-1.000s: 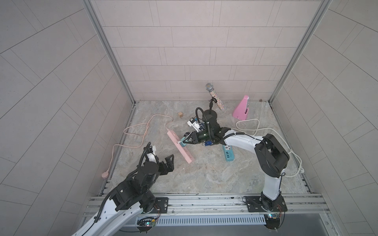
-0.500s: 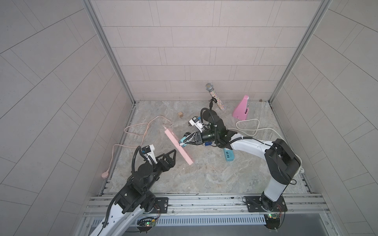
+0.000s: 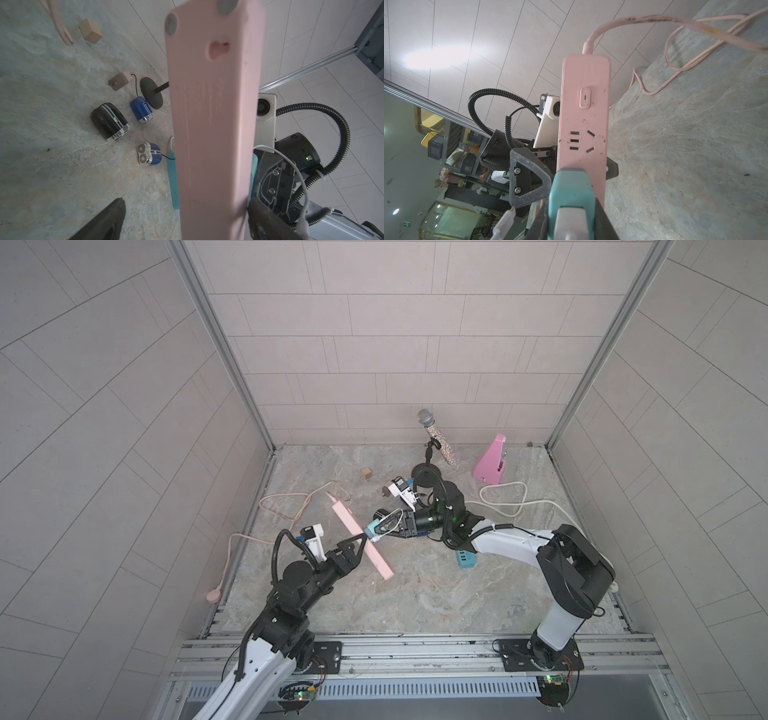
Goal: Unplug the electric shaver
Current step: Remove the plug from the socket.
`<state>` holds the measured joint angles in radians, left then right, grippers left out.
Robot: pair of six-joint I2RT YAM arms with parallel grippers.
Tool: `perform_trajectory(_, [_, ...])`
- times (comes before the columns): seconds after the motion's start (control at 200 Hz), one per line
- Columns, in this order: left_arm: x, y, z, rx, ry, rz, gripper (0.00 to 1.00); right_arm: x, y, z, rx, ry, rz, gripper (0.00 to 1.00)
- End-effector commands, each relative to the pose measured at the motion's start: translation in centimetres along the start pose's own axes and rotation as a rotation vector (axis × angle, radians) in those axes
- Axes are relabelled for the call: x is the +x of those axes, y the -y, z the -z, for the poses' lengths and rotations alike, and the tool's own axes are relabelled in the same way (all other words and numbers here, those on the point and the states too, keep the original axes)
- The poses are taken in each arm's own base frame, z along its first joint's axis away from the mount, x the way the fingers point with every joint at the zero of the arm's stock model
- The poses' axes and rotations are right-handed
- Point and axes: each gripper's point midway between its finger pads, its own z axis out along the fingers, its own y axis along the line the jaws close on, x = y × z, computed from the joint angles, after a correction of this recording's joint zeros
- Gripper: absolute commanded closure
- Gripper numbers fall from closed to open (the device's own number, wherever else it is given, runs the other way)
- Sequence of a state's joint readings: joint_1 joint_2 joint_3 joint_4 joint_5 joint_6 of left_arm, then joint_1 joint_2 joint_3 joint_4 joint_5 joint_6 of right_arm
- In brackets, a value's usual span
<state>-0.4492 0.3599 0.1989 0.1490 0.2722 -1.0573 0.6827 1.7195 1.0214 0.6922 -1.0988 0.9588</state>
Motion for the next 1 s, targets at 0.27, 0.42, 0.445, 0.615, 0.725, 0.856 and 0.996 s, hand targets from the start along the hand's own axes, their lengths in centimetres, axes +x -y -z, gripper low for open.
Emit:
perform_trajectory(0.27, [-1.5, 3.7, 1.0, 0.143, 0.046, -0.023, 0.07, -0.9, -3.9, -0.3, -0.113, -0.002, 0.101, 0.88])
perform_trajectory(0.42, [-1.6, 3.7, 1.1, 0.149, 0.048, -0.024, 0.11, -0.7, -4.0, -0.4, -0.118, -0.01, 0.102, 0.88])
perform_trajectory(0.445, [-1.6, 3.7, 1.0, 0.149, 0.048, -0.024, 0.11, -0.7, -3.9, -0.4, -0.117, -0.009, 0.101, 0.88])
perform_trajectory(0.615, [-1.6, 3.7, 1.0, 0.156, 0.049, -0.021, 0.23, -0.4, -4.0, -0.6, -0.12, -0.019, 0.096, 0.88])
perform_trajectory(0.725, [-1.7, 3.9, 1.1, 0.166, 0.05, -0.022, 0.34, -0.5, -3.9, -0.6, -0.118, -0.02, 0.093, 0.88])
perform_trajectory(0.856, [-1.7, 4.0, 1.3, 0.174, 0.055, -0.021, 0.42, -0.5, -3.8, -0.8, -0.12, -0.02, 0.081, 0.89])
perform_trajectory(0.996, [-1.7, 3.9, 1.3, 0.182, 0.056, -0.017, 0.47, -0.9, -4.5, -0.7, -0.162, -0.007, 0.084, 0.88])
